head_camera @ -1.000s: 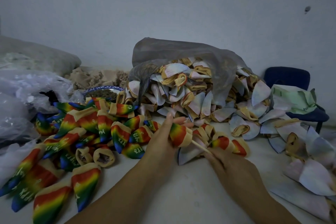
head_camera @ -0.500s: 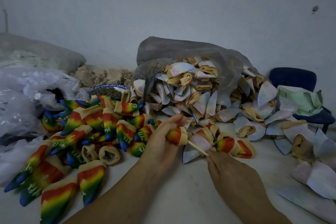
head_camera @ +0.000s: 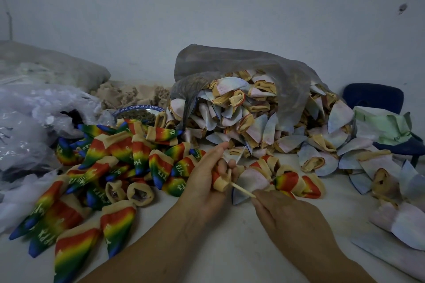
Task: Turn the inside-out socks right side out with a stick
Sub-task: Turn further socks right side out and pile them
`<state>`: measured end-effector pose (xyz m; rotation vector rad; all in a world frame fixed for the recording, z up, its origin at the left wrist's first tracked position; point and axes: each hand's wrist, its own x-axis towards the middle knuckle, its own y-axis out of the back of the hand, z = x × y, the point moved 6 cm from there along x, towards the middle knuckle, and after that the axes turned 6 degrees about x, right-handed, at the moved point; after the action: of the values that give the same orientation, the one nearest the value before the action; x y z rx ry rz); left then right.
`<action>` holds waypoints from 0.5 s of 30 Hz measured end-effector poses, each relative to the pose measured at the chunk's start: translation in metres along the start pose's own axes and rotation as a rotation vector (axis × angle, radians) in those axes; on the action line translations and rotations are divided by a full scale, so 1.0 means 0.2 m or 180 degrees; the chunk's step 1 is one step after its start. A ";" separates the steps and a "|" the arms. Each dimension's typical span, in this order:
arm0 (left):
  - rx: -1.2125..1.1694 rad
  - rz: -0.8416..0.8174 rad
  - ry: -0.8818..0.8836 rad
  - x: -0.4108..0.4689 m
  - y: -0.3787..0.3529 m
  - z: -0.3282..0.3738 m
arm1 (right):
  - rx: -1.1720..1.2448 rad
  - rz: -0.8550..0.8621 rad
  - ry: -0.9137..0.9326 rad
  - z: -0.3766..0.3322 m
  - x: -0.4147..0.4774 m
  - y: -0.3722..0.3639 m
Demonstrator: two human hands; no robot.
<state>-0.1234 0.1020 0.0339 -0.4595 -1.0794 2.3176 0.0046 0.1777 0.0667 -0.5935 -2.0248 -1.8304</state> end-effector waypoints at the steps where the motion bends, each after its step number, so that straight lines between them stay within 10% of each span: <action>1: -0.0113 -0.0052 0.0036 0.00 -0.01 -0.01 | -0.0022 -0.0060 -0.0019 -0.01 0.01 -0.01; 15: 0.0430 -0.0238 0.0245 0.00 -0.03 -0.14 | 0.0378 0.0226 -0.0444 0.05 -0.03 -0.03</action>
<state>-0.1070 0.1219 0.0207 -0.4446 -0.8826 2.2705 0.0070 0.1876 0.0584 -0.7672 -2.1547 -1.6568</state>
